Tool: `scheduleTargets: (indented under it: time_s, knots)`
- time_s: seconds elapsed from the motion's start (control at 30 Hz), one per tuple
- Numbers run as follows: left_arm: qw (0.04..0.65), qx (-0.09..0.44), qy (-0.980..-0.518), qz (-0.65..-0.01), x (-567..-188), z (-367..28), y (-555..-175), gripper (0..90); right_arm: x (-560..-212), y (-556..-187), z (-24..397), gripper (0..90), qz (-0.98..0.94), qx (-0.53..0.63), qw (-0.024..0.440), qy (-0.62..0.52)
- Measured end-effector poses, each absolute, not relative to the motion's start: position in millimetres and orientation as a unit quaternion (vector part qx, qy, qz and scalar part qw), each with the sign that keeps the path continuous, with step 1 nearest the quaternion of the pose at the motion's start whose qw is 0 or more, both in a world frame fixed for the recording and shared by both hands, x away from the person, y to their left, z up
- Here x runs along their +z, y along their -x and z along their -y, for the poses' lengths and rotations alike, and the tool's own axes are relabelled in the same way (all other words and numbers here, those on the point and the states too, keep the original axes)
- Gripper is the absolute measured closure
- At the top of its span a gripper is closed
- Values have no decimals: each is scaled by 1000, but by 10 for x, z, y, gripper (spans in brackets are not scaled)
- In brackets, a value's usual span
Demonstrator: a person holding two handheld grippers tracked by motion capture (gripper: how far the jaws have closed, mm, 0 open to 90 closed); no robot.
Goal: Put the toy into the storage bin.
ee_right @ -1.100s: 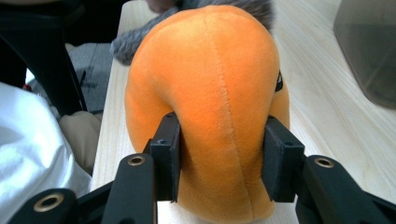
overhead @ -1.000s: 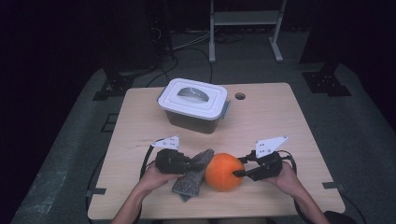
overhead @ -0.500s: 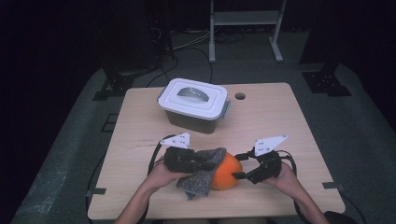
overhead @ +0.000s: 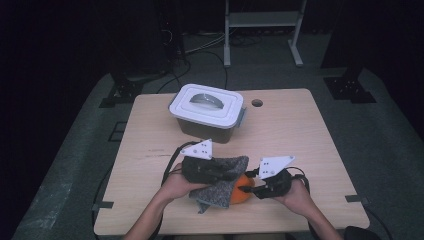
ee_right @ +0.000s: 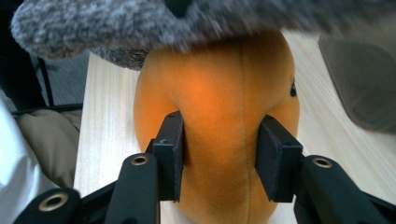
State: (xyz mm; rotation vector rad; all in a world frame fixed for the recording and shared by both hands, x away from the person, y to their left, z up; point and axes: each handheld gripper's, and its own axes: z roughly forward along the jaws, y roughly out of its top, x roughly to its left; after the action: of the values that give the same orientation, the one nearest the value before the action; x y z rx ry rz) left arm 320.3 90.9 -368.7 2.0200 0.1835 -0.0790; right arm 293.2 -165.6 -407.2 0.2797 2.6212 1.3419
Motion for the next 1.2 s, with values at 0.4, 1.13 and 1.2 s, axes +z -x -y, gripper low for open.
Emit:
scheduleTargets:
  time_s: [0.4, 1.13, 1.2]
  knots:
    - [538, -43, -830, -141, -3944, -1146, -3336, 763, -4098, -3157, 1997, 283, -863, 471, 48, -177]
    - [546, -19, -828, -128, -3685, -1249, -3251, 765, -3950, -3143, 1647, 591, -843, 521, 51, -123]
    - [533, -16, -835, -136, -3754, -1259, -3265, 764, -4000, -3155, 1618, 577, -847, 515, 55, -121]
